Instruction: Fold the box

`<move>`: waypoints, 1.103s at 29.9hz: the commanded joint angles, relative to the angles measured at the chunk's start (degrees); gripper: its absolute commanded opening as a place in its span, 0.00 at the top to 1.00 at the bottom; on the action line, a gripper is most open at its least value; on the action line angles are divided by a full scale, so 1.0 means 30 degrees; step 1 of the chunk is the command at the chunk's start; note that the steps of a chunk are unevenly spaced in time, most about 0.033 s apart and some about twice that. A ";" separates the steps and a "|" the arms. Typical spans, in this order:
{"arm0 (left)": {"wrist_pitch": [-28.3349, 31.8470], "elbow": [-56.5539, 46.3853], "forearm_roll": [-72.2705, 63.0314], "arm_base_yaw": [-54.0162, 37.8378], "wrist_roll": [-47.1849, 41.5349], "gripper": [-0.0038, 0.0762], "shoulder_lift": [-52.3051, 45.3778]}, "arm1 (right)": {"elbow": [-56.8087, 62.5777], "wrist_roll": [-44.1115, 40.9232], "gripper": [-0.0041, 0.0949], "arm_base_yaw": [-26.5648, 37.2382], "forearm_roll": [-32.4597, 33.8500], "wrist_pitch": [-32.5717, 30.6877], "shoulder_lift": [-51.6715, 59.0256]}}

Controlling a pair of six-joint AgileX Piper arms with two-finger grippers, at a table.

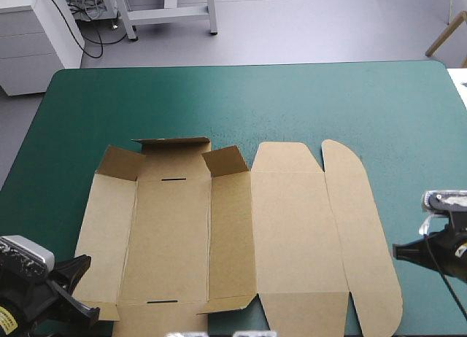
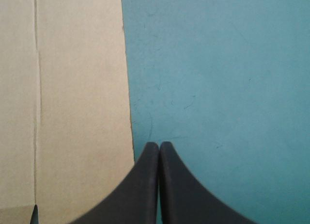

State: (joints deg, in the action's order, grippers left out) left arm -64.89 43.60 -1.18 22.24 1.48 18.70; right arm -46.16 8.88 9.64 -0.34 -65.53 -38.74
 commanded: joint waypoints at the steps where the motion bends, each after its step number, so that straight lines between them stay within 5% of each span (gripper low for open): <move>1: 0.1115 0.0554 -0.0298 0.0018 -0.0175 0.96 0.0248 | 0.1216 -0.0395 0.98 0.0128 -0.0601 0.0825 0.1812; 18: 0.0911 0.0554 -0.0083 0.0018 -0.1198 0.96 0.0780 | 0.3949 -0.0362 0.98 0.0090 -0.2298 0.2601 0.6162; 27: 0.0649 0.0807 0.0721 0.0018 -0.2493 0.96 0.3904 | 0.3949 0.0238 0.98 0.0090 -0.2309 0.2678 0.6162; 33: 0.2157 0.1659 0.1496 0.0018 -0.2493 0.96 0.6742 | 0.4264 0.0238 0.98 0.0090 -0.2388 0.2919 0.6162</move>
State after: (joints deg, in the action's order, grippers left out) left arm -63.66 46.06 2.33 22.24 -5.45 35.23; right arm -32.60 8.90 9.64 -6.72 -60.52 -19.72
